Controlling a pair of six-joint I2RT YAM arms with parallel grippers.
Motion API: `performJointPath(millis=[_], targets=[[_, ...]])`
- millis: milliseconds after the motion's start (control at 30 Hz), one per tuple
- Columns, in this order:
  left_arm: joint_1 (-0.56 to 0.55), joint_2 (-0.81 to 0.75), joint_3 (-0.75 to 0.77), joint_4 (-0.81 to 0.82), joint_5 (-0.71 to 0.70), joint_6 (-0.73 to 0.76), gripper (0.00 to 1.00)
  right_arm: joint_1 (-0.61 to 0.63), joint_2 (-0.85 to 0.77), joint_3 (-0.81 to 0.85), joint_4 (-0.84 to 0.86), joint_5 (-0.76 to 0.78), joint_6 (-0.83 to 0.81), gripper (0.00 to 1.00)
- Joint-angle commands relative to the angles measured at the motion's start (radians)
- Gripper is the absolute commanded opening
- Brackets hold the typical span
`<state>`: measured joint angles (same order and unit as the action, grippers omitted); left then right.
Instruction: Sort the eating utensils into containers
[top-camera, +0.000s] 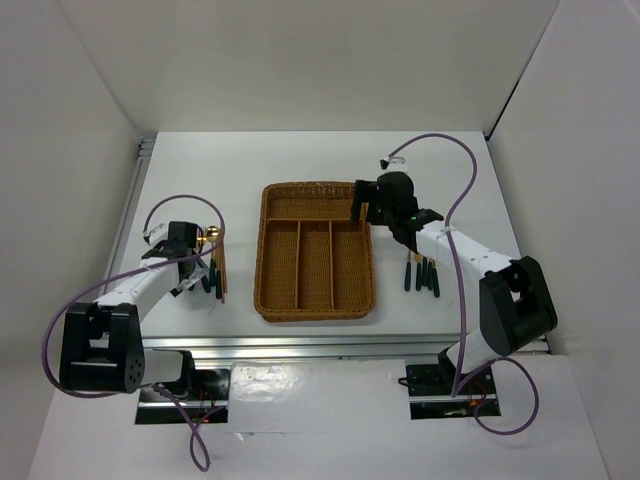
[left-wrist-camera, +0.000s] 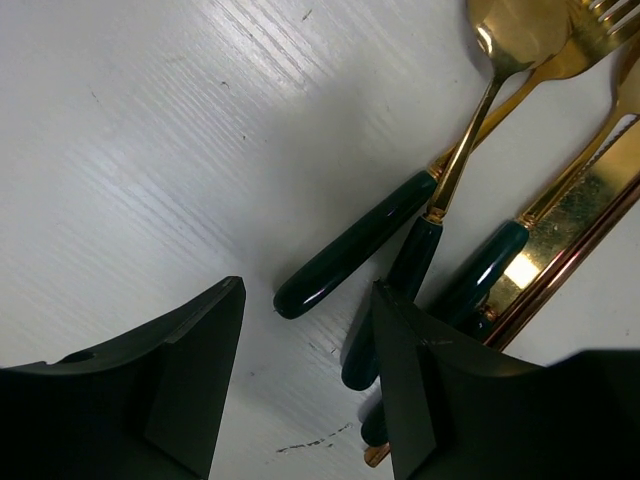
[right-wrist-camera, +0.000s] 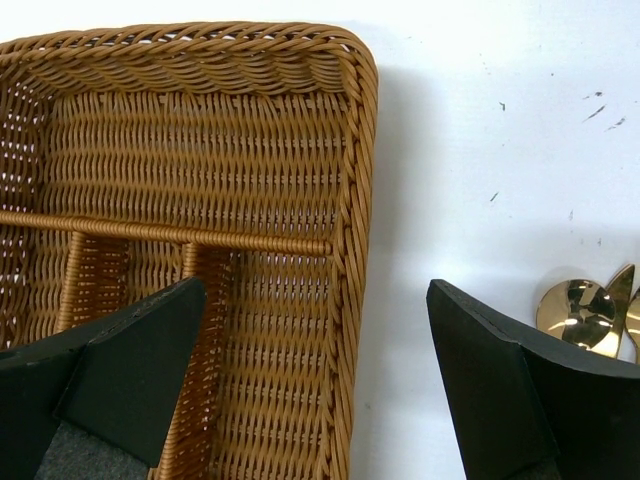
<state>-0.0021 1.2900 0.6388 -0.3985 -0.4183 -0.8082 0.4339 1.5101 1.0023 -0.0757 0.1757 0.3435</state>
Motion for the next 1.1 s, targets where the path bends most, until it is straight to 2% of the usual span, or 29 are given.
performJointPath(millis=[0,233,300,600,733,833,1000,1067], targets=[[0.007,0.023,0.007,0.016,-0.02,0.023,0.67,-0.001,-0.013,0.044,0.016,0.031,-0.005,1.0],[0.007,0.045,0.025,0.016,-0.03,0.023,0.67,-0.001,-0.013,0.044,0.016,0.041,-0.005,1.0],[0.007,0.057,0.035,0.016,-0.03,0.023,0.62,-0.001,-0.004,0.044,0.016,0.041,-0.005,1.0],[0.016,0.086,0.053,0.016,-0.03,0.041,0.61,-0.001,-0.004,0.053,0.007,0.05,-0.005,1.0],[0.016,0.097,0.062,0.016,-0.03,0.041,0.53,-0.001,-0.004,0.053,0.007,0.05,-0.005,1.0],[0.016,0.106,0.062,0.016,-0.03,0.05,0.42,-0.001,-0.004,0.053,0.007,0.05,-0.005,1.0],[0.025,0.115,0.071,0.026,-0.02,0.05,0.41,-0.001,-0.004,0.053,0.007,0.059,-0.005,1.0],[0.025,0.115,0.071,0.026,-0.02,0.05,0.47,-0.001,-0.004,0.053,0.007,0.059,-0.005,1.0]])
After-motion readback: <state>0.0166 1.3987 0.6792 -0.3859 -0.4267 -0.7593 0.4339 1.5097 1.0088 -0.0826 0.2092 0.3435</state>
